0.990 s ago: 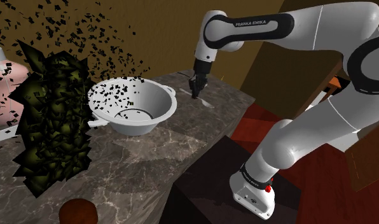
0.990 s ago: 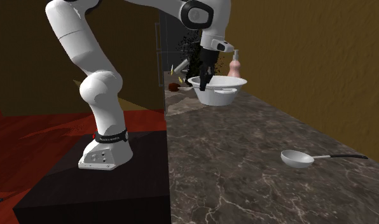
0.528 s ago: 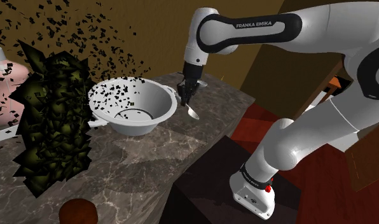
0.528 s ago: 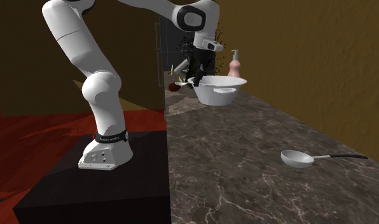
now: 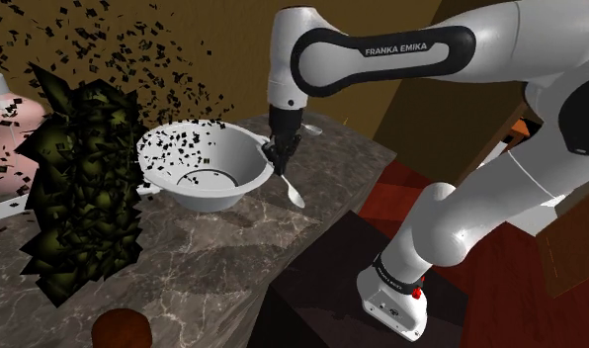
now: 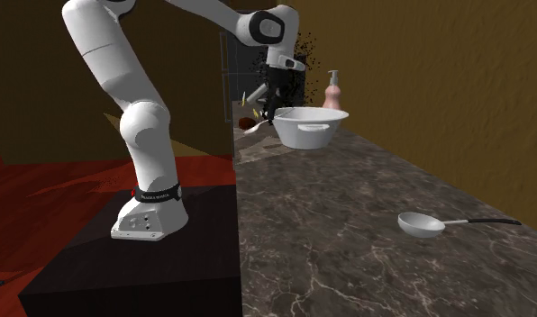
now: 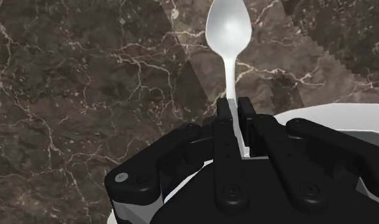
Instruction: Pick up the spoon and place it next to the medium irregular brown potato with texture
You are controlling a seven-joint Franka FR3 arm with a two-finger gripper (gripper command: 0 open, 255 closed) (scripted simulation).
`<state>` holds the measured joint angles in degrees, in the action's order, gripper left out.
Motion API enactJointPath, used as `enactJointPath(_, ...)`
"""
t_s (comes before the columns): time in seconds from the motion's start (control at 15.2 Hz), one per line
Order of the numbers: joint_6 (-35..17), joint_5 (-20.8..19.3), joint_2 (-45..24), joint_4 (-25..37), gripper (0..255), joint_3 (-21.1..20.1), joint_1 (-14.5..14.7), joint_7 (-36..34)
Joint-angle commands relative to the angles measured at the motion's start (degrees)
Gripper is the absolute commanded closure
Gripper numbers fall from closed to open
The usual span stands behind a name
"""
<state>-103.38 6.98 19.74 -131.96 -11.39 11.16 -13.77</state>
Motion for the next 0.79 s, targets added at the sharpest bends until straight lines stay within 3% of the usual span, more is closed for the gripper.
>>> enactJointPath(0.0,0.0,0.3,-0.1,-0.1,0,0.1,0.1,0.0)
enactJointPath(0.4,-10.6,5.3,27.2,-22.8,0,-1.2,3.5,-3.5)
enactJointPath(0.73,-15.2,6.0,25.6,-25.7,0,-2.0,3.8,-3.4)
